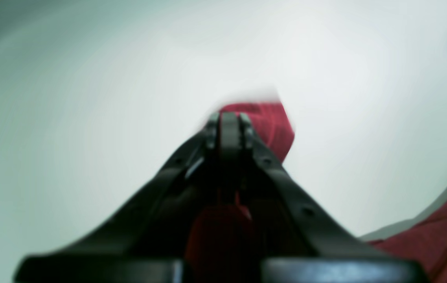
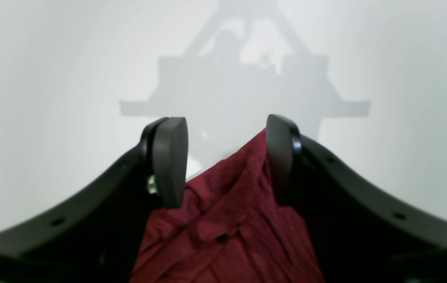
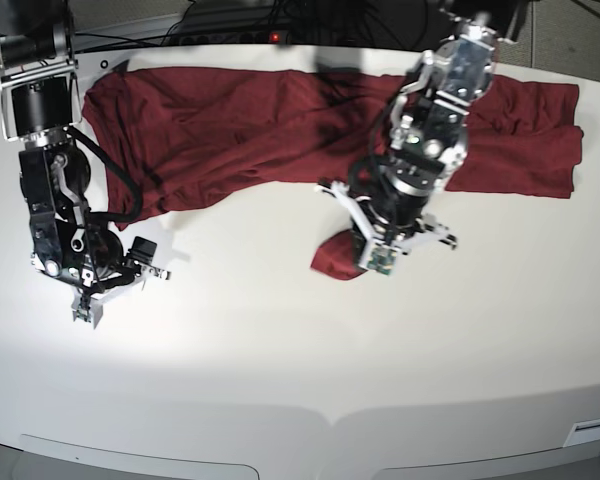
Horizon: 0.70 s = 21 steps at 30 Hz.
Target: Fold the T-shirt properly
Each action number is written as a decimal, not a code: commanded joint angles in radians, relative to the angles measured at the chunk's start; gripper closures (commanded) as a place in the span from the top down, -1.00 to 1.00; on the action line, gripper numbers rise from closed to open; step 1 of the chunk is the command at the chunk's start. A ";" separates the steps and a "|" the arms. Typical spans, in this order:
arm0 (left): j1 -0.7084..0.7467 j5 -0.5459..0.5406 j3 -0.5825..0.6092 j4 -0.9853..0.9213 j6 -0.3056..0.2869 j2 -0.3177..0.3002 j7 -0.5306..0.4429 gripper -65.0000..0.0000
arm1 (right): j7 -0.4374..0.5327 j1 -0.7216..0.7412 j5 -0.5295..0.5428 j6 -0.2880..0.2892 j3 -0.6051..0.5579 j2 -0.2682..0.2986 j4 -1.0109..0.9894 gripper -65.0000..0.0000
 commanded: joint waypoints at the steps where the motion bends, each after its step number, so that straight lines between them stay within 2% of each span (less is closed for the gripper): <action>1: 0.004 -0.016 -0.002 0.045 0.031 -0.029 -0.020 -1.00 | 0.012 0.027 -0.005 0.004 0.008 0.015 0.014 -0.01; 6: 0.054 -0.053 -0.011 0.120 0.182 -0.152 -0.019 -1.00 | 0.010 0.027 0.040 0.004 0.008 0.015 0.014 -0.01; 8: 0.081 -0.057 -0.037 0.120 0.209 -0.174 -0.019 -1.00 | 0.009 0.027 0.047 0.004 0.008 0.015 0.014 -0.01; 14: 0.206 -0.076 -0.187 0.158 0.212 -0.176 -0.044 -1.00 | 0.008 0.027 0.046 0.004 0.008 0.015 0.014 -0.01; 17: 0.292 -0.122 -0.271 0.238 0.211 -0.176 -0.058 -1.00 | 0.008 0.027 0.047 0.004 0.008 0.015 0.014 -0.01; 21: 0.404 -0.127 -0.346 0.359 0.211 -0.175 -0.057 -1.00 | 0.008 0.027 0.047 0.004 0.008 0.015 0.014 -0.01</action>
